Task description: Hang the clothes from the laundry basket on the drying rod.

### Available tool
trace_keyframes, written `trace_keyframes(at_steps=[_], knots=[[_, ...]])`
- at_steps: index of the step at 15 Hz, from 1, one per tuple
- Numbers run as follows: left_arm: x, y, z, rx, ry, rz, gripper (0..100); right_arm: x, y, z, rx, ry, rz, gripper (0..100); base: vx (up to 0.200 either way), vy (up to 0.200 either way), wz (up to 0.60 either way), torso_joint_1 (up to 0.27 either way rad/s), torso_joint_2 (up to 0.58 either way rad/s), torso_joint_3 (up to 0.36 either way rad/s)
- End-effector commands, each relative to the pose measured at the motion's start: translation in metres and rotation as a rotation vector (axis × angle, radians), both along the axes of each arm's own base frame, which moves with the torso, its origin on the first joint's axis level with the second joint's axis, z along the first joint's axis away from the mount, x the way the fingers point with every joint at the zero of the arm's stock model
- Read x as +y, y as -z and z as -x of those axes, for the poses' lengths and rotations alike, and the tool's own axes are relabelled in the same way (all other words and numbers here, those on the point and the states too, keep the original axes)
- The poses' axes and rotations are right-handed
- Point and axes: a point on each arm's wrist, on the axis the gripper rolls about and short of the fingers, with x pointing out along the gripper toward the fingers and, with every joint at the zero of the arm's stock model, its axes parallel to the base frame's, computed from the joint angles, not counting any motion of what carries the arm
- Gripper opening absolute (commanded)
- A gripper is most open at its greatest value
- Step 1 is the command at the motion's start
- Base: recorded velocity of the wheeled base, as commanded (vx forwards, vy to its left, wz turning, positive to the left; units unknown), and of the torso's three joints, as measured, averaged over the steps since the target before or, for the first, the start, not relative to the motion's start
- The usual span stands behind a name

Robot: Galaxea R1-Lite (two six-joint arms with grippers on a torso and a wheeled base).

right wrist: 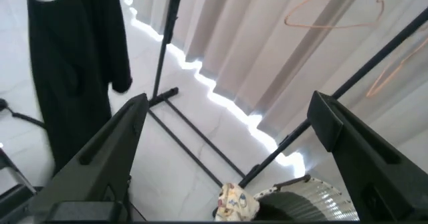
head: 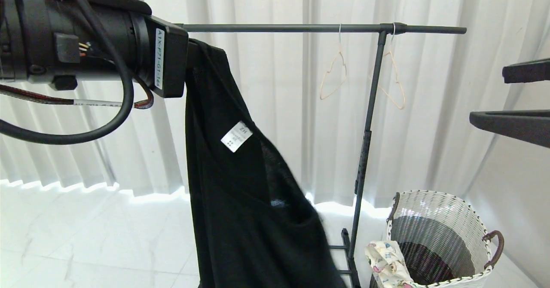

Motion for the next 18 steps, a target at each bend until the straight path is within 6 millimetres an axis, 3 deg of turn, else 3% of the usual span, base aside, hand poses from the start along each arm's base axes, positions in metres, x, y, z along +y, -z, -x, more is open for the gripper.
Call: trace_keyframes(at_steps=[1,4,7,11,15,18], knots=[[0.002,0.001,0.001,0.004,-0.007,-0.002,0,-0.009,0.003,-0.008,-0.001,0.132,0.024,100,0.000,0.000,0.00,0.000,0.00,0.000],[0.035,0.010,0.014,0.011,-0.111,-0.011,0,-0.036,0.013,-0.035,-0.008,0.549,0.218,100,0.000,0.000,0.00,0.000,0.00,0.000],[0.067,0.031,0.037,0.042,-0.210,-0.025,0,-0.057,0.034,-0.045,0.031,0.694,0.329,100,0.000,0.000,0.00,0.000,0.00,0.000],[0.087,0.047,0.055,0.062,-0.286,-0.033,0,-0.057,0.061,-0.055,-0.021,0.721,0.329,100,0.000,0.000,0.00,0.000,0.00,0.000],[0.088,0.051,0.054,0.073,-0.299,-0.037,0,-0.053,0.083,-0.063,-0.115,0.705,0.368,100,0.000,0.000,0.00,0.000,0.00,0.000],[0.089,0.056,0.054,0.089,-0.302,-0.049,0,-0.052,0.088,-0.066,-0.145,0.700,0.339,100,0.000,0.000,0.00,0.000,0.00,0.000]])
